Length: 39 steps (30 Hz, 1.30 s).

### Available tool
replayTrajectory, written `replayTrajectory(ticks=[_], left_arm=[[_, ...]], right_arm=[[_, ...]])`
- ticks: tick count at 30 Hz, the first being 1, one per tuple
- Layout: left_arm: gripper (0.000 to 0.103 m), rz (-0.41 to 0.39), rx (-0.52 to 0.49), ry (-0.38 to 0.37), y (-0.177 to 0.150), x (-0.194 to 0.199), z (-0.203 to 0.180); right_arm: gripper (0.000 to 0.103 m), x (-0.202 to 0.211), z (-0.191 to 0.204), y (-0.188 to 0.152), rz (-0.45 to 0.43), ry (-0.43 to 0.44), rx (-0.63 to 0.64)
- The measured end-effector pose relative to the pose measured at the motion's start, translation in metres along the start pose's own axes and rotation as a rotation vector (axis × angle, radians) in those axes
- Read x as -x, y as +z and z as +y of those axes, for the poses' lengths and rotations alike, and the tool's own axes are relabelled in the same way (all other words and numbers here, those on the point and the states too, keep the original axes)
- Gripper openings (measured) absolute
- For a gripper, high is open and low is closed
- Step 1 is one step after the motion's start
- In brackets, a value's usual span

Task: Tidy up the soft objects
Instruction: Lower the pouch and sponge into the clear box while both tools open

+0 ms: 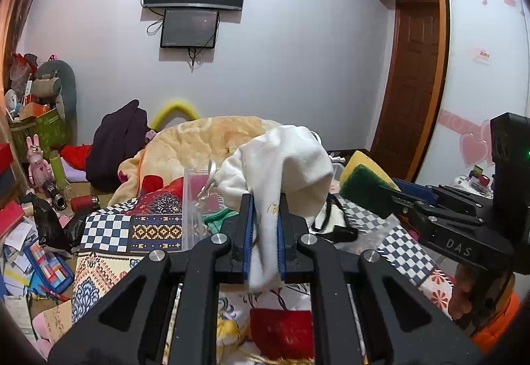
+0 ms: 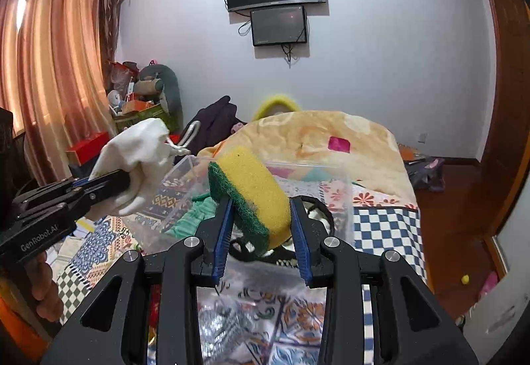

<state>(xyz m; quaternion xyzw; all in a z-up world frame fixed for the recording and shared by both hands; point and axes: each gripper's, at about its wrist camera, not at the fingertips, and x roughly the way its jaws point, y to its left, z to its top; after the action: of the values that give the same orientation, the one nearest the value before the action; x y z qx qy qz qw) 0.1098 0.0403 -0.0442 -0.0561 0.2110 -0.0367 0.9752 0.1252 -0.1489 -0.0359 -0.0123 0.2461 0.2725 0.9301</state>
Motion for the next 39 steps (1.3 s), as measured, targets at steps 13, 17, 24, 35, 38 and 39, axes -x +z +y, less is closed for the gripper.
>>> replayTrajectory(ticks=[13, 17, 24, 35, 38, 39], left_arm=[[0.011, 0.134, 0.011, 0.02, -0.011, -0.065, 0.011], [0.011, 0.166, 0.007, 0.024, -0.013, -0.078, 0.013], [0.012, 0.21, 0.005, 0.03, -0.017, -0.091, 0.014], [0.05, 0.16, -0.023, 0.058, -0.014, -0.072, 0.007], [0.058, 0.135, -0.033, 0.05, -0.011, -0.06, 0.005], [0.061, 0.123, -0.035, 0.048, -0.01, -0.055, 0.005]], right_arm=[[0.031, -0.038, 0.0, -0.002, 0.09, 0.001, -0.016], [0.031, -0.049, 0.001, -0.005, 0.132, -0.008, -0.012], [0.033, -0.057, -0.004, -0.011, 0.177, -0.008, -0.014], [0.053, -0.05, -0.008, -0.009, 0.173, -0.026, -0.013], [0.063, -0.042, -0.01, -0.008, 0.156, -0.028, -0.014], [0.065, -0.04, -0.011, -0.007, 0.152, -0.026, -0.014]])
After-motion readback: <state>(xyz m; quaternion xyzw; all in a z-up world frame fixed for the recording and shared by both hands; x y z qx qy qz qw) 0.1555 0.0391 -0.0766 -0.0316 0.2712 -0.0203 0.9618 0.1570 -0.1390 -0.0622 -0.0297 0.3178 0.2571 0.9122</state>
